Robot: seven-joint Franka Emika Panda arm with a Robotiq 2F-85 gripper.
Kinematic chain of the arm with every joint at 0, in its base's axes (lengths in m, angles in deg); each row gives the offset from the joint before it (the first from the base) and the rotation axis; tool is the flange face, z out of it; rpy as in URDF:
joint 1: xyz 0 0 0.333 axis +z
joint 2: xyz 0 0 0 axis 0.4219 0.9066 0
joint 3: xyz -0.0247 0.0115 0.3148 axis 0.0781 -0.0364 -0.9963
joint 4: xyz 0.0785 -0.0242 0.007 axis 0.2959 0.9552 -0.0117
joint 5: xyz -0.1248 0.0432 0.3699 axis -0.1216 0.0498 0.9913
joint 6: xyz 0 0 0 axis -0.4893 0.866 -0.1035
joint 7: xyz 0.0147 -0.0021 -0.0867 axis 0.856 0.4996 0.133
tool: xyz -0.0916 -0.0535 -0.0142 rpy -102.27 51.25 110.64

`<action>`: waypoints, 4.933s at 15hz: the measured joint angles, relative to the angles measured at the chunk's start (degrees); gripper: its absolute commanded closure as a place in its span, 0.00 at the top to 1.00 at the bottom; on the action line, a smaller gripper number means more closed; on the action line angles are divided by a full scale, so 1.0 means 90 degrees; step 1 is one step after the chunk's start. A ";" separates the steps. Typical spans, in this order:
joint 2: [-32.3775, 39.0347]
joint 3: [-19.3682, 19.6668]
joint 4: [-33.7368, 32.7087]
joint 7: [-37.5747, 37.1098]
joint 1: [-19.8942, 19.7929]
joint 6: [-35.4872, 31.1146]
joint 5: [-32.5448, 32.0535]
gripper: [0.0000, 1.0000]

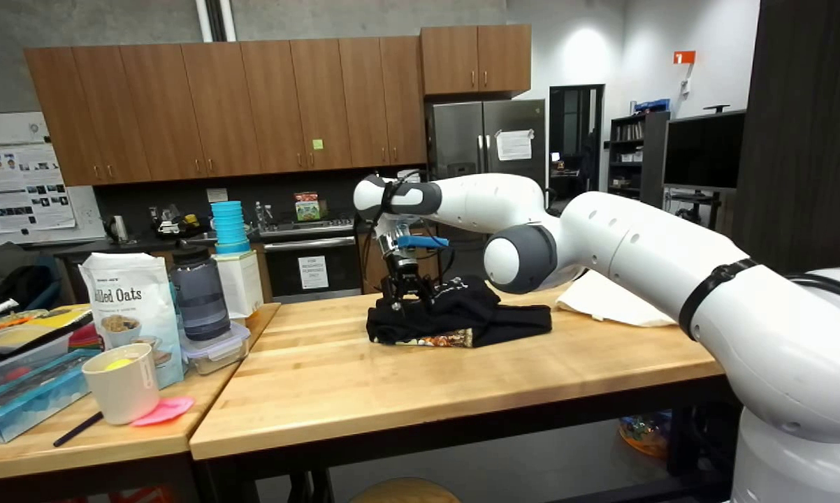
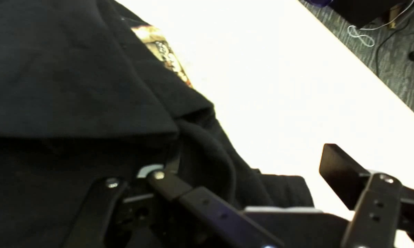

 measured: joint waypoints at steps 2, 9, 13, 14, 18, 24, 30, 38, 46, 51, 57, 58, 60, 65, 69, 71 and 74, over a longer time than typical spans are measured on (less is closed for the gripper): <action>-0.0029 -0.0112 -0.0001 0.0116 0.0035 0.0065 0.0087 1.00; -0.0300 -0.0107 -0.0047 0.0901 0.0387 -0.0337 -0.0113 1.00; -0.0339 -0.0138 -0.0056 0.1734 0.0573 -0.1077 -0.0113 1.00; -0.0338 -0.0159 -0.0049 0.2004 0.0607 -0.1242 -0.0112 1.00; -0.0333 -0.0221 -0.0018 0.3210 0.0719 -0.1660 -0.0176 1.00; -0.0323 -0.0030 -0.0002 0.4670 0.0936 -0.2200 -0.0903 1.00; -0.0282 0.0456 0.0021 0.4804 0.1171 -0.2866 -0.1484 1.00; -0.0288 0.0617 0.0019 0.4043 0.1119 -0.2308 -0.1496 1.00; -0.0286 0.0421 0.0028 0.3381 0.0863 -0.1707 -0.1087 1.00; -0.0228 0.0176 0.0033 0.3336 0.0694 -0.1623 -0.0733 1.00; 0.0008 0.0138 0.0034 0.3352 0.0663 -0.1636 -0.0720 1.00; 0.0053 0.0138 0.0034 0.3355 0.0665 -0.1636 -0.0721 1.00; 0.0137 0.0140 0.0034 0.3367 0.0668 -0.1636 -0.0735 1.00; 0.0231 0.0153 0.0032 0.3393 0.0697 -0.1651 -0.0878 0.65; 0.0224 0.0194 0.0008 0.3422 0.0720 -0.1759 -0.0984 0.33; 0.0217 0.0202 0.0008 0.3423 0.0720 -0.1811 -0.0999 0.18; 0.0213 0.0202 0.0008 0.3422 0.0714 -0.1856 -0.0999 0.00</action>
